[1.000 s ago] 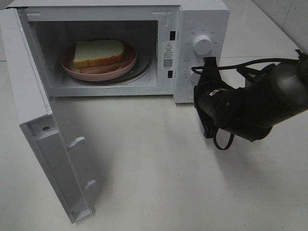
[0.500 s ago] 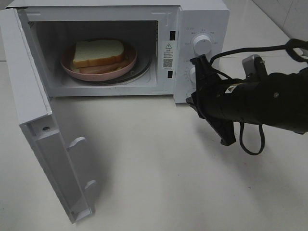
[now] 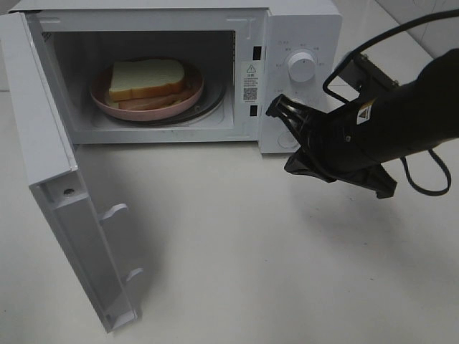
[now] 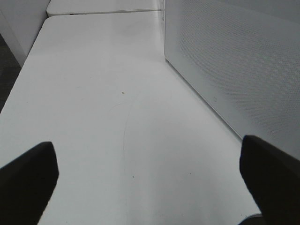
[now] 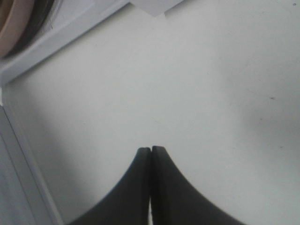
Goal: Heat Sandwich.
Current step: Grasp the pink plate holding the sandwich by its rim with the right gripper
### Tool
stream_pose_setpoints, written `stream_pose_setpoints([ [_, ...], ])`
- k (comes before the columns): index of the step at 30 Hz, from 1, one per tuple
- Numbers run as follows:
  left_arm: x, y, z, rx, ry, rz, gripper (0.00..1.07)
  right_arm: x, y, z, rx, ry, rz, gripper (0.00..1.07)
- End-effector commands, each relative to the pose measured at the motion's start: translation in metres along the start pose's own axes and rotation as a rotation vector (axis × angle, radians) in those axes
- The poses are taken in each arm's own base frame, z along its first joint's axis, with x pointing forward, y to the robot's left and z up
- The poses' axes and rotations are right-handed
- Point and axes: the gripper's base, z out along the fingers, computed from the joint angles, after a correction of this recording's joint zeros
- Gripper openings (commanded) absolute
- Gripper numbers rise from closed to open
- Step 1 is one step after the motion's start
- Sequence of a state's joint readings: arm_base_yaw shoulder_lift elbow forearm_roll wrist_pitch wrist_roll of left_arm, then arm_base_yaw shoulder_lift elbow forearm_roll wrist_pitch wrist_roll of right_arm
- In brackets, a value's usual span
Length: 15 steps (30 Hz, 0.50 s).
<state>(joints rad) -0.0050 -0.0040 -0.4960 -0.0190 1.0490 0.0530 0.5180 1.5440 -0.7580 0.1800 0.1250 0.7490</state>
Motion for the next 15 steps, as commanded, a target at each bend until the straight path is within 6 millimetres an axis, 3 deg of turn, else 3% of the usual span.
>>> stream_pose_setpoints([
  [1,0.001,0.0,-0.002,-0.004,-0.026,0.002,0.98,-0.004,0.003,-0.007,0.047,0.04,-0.146,0.0],
  [5,0.001,0.0,-0.002,-0.004,-0.026,0.001,0.98,-0.006,0.009,-0.015,0.105,0.139,-0.356,0.0],
  [15,0.001,0.0,-0.002,-0.004,-0.026,0.001,0.98,-0.009,0.017,-0.027,0.126,0.261,-0.666,0.01],
])
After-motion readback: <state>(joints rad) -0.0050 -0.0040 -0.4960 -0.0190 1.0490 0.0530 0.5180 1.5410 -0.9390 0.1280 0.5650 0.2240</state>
